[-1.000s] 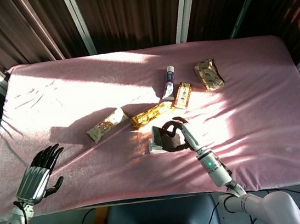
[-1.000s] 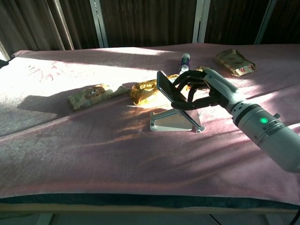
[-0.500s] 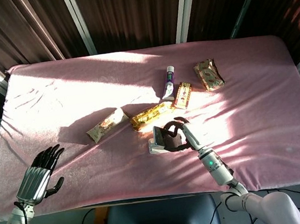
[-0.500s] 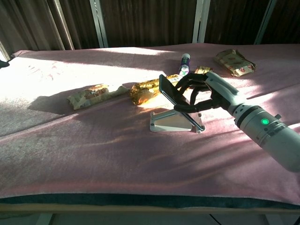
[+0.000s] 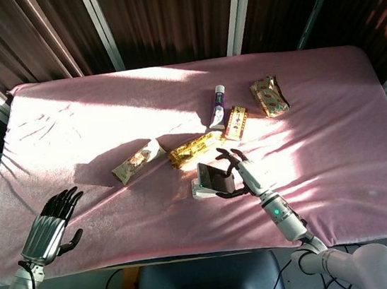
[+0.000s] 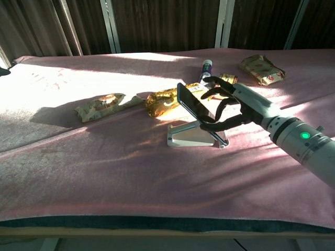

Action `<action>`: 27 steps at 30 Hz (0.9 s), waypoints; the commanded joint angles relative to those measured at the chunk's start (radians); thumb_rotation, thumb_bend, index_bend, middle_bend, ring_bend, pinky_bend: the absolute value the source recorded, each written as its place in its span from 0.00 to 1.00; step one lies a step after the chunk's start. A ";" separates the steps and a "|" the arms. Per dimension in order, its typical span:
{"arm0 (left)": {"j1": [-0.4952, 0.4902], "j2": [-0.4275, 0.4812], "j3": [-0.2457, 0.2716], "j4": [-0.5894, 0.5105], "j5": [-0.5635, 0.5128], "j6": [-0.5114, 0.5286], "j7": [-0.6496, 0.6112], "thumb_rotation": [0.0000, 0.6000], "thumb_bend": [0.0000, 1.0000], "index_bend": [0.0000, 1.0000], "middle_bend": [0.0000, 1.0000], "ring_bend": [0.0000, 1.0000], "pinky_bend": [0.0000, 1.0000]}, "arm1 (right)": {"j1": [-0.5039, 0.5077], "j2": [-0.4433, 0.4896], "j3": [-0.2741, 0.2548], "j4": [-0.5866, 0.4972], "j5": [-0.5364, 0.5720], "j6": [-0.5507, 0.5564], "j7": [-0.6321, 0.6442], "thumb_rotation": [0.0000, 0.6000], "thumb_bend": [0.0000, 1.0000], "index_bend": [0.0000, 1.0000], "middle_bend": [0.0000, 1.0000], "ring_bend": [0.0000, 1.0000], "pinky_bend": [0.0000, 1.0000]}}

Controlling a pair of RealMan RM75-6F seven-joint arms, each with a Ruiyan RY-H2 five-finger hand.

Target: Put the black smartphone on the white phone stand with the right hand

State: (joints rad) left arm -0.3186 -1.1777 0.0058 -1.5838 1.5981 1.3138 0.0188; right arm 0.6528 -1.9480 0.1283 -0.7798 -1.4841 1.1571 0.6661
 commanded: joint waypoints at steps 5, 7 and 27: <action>0.001 0.000 0.000 0.000 -0.006 -0.004 0.004 1.00 0.36 0.00 0.01 0.02 0.12 | -0.160 0.280 -0.031 -0.325 -0.007 0.186 -0.246 1.00 0.14 0.00 0.21 0.06 0.11; 0.000 -0.001 0.000 0.000 -0.010 -0.008 0.008 1.00 0.36 0.00 0.01 0.02 0.12 | -0.231 0.397 -0.054 -0.440 -0.001 0.252 -0.360 1.00 0.14 0.00 0.18 0.02 0.08; -0.025 -0.037 -0.009 0.000 -0.031 -0.053 0.071 1.00 0.36 0.00 0.01 0.02 0.12 | -0.622 0.805 -0.125 -0.778 0.186 0.508 -0.799 1.00 0.14 0.02 0.08 0.00 0.00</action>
State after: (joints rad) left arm -0.3433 -1.2142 -0.0034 -1.5837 1.5664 1.2604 0.0892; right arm 0.0473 -1.1518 -0.0023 -1.5444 -1.2776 1.6460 -0.0988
